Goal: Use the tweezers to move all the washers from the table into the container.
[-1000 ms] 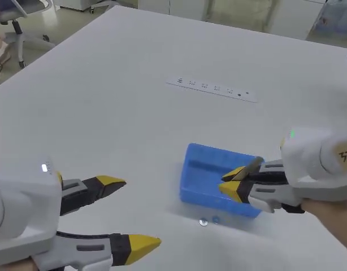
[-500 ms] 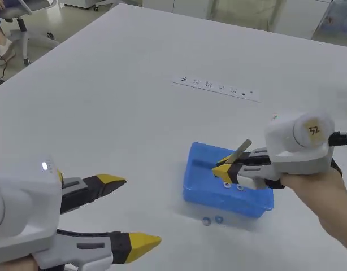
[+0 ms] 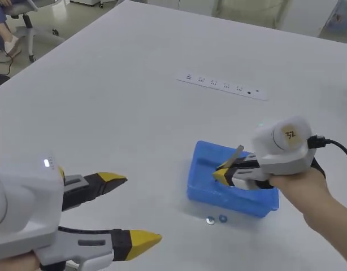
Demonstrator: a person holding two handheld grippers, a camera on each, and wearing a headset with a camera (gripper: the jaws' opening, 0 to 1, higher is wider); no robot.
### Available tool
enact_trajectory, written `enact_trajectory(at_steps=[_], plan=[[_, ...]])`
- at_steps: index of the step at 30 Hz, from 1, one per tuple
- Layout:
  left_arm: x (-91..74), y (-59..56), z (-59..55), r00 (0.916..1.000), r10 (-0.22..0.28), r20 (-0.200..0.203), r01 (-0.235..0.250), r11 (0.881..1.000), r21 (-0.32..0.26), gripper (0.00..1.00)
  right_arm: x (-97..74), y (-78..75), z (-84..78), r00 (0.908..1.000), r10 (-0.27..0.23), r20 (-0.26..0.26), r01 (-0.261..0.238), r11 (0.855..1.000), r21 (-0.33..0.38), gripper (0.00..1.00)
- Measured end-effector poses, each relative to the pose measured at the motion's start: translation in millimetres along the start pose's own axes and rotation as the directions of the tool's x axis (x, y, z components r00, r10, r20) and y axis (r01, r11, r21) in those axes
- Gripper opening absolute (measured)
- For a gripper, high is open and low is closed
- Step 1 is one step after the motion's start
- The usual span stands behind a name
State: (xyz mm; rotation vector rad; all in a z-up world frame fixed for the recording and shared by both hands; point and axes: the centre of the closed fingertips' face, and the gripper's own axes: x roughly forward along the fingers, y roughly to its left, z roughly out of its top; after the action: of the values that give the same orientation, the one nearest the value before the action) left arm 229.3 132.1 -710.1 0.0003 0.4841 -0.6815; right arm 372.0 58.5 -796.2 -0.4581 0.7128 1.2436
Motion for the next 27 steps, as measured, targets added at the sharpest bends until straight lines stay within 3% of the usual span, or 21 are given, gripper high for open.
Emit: enact_trajectory(at_steps=[10,20,27], plan=[[-0.8,0.3,-1.9,1.0,0.002,-0.004,-0.002,1.0,-0.004,0.65,6.2,-1.5,-7.1,0.9994,-0.001,-0.035,0.0,1.0,-0.028,0.05],[0.7,0.1,0.2,1.0,-0.004,-0.005,0.004,1.0,0.001,0.65,4.6,-2.5,-8.7,0.9992,-0.01,-0.038,0.009,0.999,-0.035,0.05],[3.8,-3.2,-0.2,0.9998,-0.016,-0.008,0.016,1.0,0.003,0.65,-6.6,-2.0,-4.5,0.9994,-0.03,-0.014,0.029,0.999,-0.041,0.05]])
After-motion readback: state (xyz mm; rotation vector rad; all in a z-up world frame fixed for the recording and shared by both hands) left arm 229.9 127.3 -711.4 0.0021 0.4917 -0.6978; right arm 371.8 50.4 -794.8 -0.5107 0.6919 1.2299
